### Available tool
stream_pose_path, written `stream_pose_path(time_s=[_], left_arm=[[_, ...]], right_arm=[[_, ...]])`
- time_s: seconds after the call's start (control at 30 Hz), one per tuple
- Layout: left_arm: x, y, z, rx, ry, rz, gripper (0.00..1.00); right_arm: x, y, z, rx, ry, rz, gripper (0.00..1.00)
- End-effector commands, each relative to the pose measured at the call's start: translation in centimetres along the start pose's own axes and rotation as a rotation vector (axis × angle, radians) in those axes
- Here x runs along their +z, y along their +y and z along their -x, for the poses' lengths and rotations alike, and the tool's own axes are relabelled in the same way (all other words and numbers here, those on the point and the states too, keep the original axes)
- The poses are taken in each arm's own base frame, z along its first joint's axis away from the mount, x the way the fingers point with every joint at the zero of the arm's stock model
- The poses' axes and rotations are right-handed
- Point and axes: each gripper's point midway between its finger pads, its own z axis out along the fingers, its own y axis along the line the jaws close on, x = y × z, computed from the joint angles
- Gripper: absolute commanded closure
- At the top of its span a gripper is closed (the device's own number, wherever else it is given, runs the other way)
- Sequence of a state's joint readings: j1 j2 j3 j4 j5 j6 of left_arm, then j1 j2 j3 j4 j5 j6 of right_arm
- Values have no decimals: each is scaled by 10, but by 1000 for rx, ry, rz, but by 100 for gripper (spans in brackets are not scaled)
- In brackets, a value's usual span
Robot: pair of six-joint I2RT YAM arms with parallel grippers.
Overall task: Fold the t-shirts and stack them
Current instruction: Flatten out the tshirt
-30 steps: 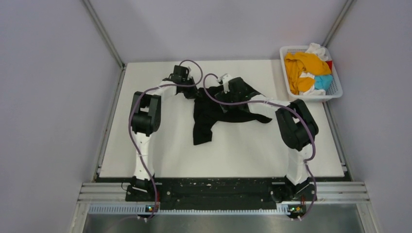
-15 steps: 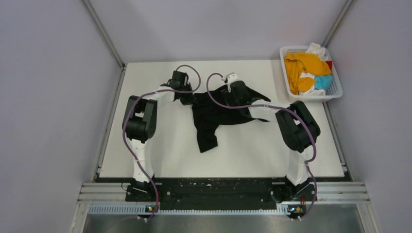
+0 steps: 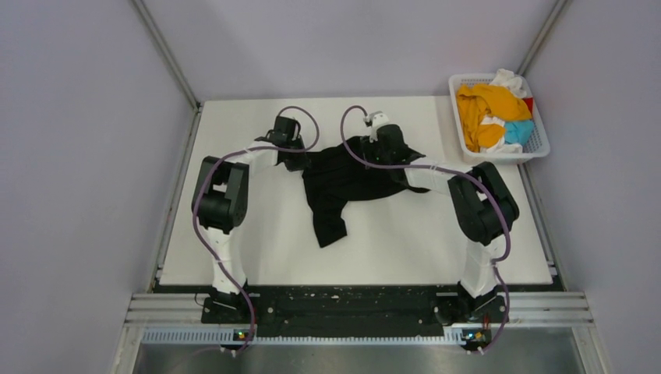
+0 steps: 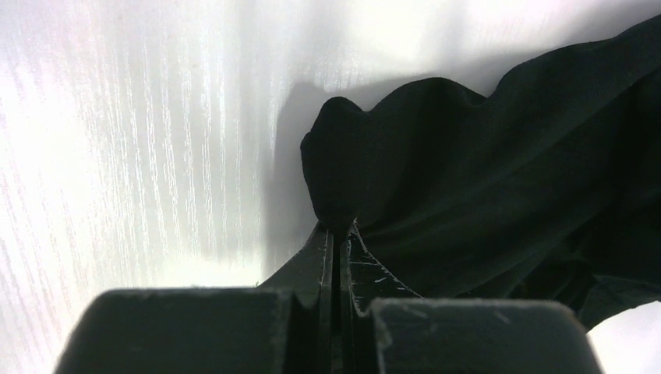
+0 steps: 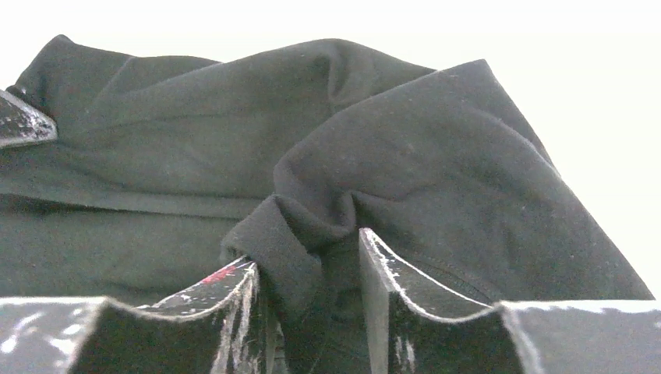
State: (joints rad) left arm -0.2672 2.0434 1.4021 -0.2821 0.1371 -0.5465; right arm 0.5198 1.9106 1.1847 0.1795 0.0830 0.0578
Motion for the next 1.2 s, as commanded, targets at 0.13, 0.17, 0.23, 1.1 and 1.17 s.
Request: stream_pose_path(time_s=[0.13,0.17,0.23,1.1,1.17], left_arm=[[-19,0,19,23,-74,22,100],[-19,1,20,24,-77,25,100],[-20,3,22,22,-86,38,100],[-411,-31,145,58,-1177,-33,100],[-443,-39,137,71,-1241,-99,100]], right_arm=[[-13,-12,43,200,-106,126,80],[-15,-14,44,207,-113,132,82],[-18,-19,50,220,-131,131,86],[-334,-108,288,17,-841,-258,100],[-356,-100,294,-8,-873,-224,100]])
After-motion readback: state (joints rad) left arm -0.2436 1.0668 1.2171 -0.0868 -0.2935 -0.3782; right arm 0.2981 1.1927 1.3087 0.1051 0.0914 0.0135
